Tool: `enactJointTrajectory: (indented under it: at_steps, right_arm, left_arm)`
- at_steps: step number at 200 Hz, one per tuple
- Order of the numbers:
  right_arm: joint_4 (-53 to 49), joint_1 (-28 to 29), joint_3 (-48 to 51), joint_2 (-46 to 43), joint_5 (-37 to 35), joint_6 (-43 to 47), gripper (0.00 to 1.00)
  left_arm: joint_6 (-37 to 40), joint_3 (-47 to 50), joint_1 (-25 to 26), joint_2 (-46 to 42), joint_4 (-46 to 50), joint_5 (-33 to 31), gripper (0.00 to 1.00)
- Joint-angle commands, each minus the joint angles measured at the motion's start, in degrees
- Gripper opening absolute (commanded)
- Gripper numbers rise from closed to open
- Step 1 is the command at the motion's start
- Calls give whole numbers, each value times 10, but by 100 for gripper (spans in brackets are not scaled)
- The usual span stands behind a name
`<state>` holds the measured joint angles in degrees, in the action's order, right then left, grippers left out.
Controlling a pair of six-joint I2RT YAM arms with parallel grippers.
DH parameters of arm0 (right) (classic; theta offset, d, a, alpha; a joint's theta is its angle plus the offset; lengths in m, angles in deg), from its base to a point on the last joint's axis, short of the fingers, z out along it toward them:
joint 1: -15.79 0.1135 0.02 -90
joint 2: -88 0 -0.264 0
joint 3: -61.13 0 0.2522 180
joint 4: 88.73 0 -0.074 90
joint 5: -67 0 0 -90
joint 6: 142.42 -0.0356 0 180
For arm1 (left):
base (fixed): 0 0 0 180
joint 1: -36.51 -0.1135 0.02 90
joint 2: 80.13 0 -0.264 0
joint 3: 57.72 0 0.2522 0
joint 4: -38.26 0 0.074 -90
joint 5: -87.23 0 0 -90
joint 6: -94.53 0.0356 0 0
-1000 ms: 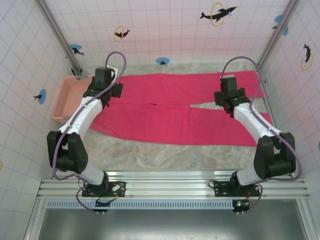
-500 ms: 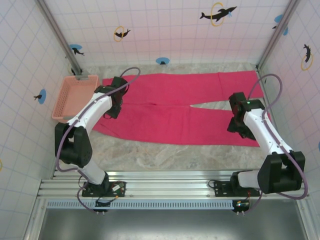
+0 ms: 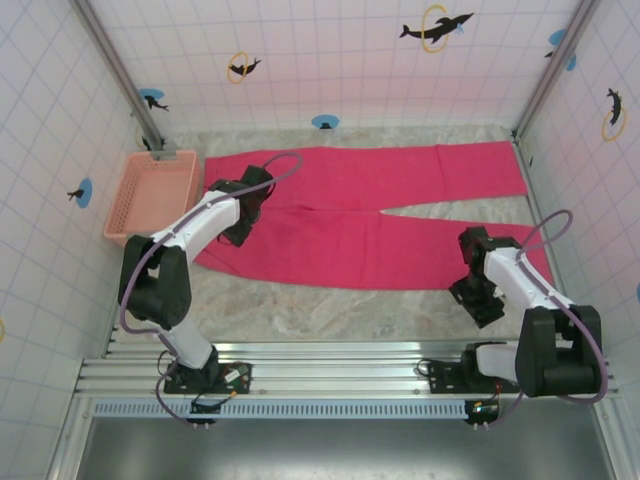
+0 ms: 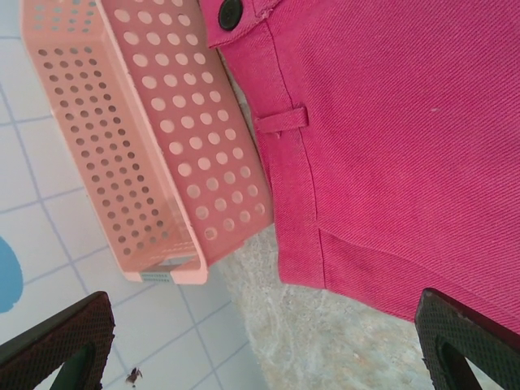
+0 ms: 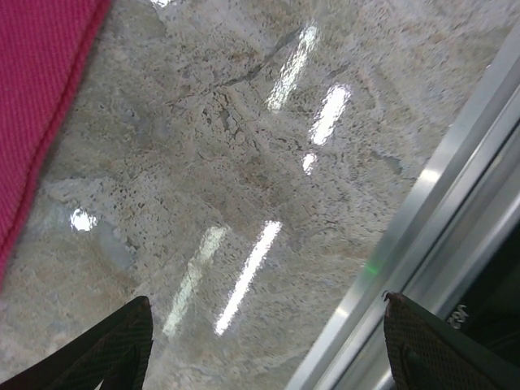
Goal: Roll up the long pants
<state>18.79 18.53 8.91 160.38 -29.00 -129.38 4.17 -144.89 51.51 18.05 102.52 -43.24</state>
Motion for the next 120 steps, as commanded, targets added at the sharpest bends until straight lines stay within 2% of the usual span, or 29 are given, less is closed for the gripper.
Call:
enactJointTrajectory:
  at_steps: [1, 24, 65, 105, 120]
  right_arm:
    - [50, -9, 10, 3, 0, -55, 77]
    - [62, -15, 1, 11, -1, -53, 77]
    - [49, -21, -27, 5, -45, -71, 76]
    - [73, -40, -38, 43, -54, -71, 76]
    - [93, -52, -44, 66, -47, -71, 76]
  left_arm:
    - [8, -19, 0, 21, 3, -11, 97]
    - [12, -14, -1, 18, 0, -10, 97]
    - [21, -7, -1, 23, -6, -11, 97]
    - [33, 7, -1, 15, -4, -8, 97]
    - [37, 20, -1, -1, -2, 11, 97]
